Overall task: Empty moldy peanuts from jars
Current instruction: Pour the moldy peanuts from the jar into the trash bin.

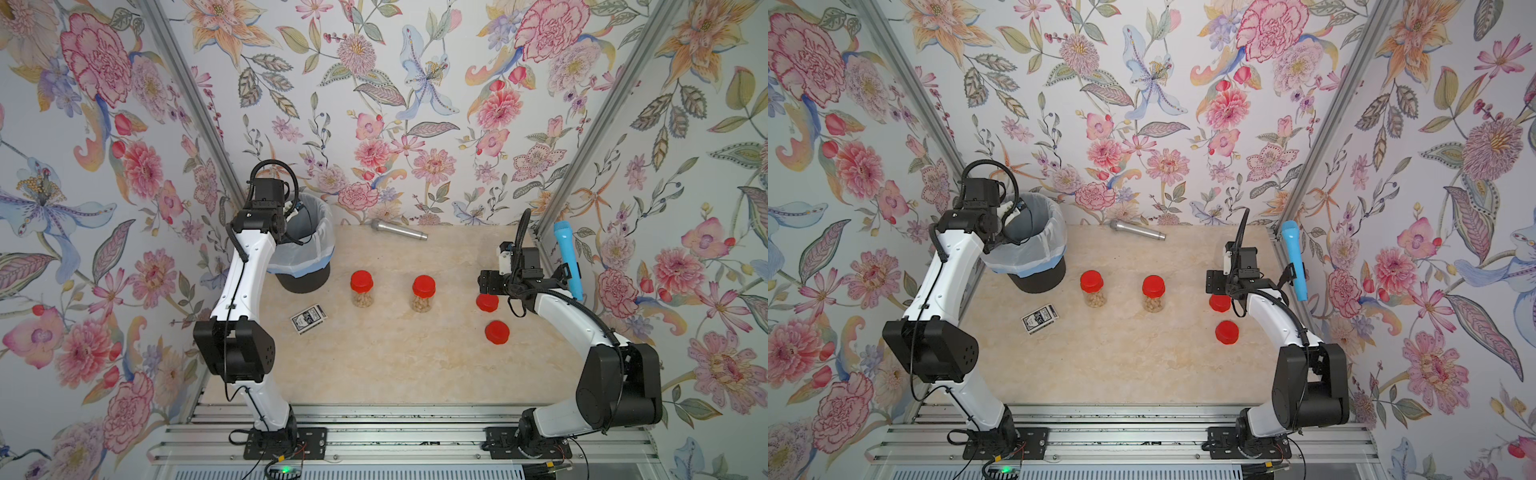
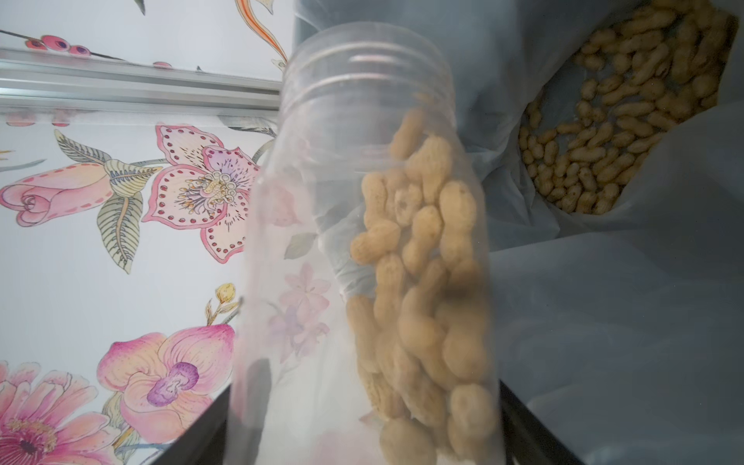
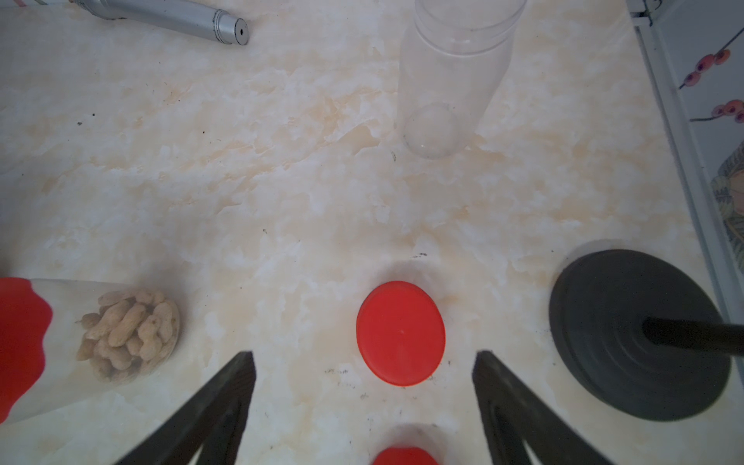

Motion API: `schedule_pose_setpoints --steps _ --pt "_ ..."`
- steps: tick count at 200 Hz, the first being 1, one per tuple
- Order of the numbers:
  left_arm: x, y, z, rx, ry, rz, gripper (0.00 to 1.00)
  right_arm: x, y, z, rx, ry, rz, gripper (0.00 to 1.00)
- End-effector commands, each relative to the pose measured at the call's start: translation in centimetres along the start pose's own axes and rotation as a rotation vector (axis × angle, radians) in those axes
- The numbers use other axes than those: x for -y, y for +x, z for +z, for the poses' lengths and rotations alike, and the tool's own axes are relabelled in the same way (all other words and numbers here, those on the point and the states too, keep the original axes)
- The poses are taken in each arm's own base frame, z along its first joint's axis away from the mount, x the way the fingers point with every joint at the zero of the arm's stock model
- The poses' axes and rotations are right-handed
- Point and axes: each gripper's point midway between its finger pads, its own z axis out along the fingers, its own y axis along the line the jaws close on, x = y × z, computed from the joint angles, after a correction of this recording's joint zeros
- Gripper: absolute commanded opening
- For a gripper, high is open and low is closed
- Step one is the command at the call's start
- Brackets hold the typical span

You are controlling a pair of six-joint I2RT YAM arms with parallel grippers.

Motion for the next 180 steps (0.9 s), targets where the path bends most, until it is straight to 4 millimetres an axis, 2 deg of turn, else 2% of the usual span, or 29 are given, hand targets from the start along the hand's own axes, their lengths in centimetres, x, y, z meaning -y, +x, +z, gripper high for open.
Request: schedule_pose_setpoints --steps 1,20,54,90,118,137,150,180 --pt "-1.5 0.2 -0.5 -0.063 -0.068 0.062 0.17 0.2 -0.1 0.8 0.008 0.004 0.031 0.88" --pt "-1.7 -0.2 -0.2 -0.089 -0.083 0.114 0.17 0.3 0.2 1.1 0.005 0.006 0.045 0.88" --pt "-2.0 -2.2 0.0 -0.101 -0.141 0.207 0.19 0.5 0.3 1.4 0.015 0.011 0.062 0.88" --pt "-1.6 -2.2 0.8 -0.140 -0.162 0.304 0.18 0.9 0.3 1.5 0.037 0.030 0.072 0.88" --pt "-3.1 -2.1 0.2 -0.180 -0.223 0.324 0.19 1.1 0.2 1.8 0.046 0.032 0.082 0.88" --pt "-1.6 -3.5 -0.6 -0.141 -0.202 0.363 0.19 1.2 0.1 2.1 0.053 0.035 0.092 0.88" --pt "-0.8 -3.8 -0.7 -0.137 -0.182 0.384 0.18 1.2 0.0 2.3 0.058 0.034 0.098 0.88" --pt "-1.0 -4.0 -1.0 -0.133 -0.193 0.398 0.18 1.4 0.2 2.3 0.058 0.042 0.099 0.88"
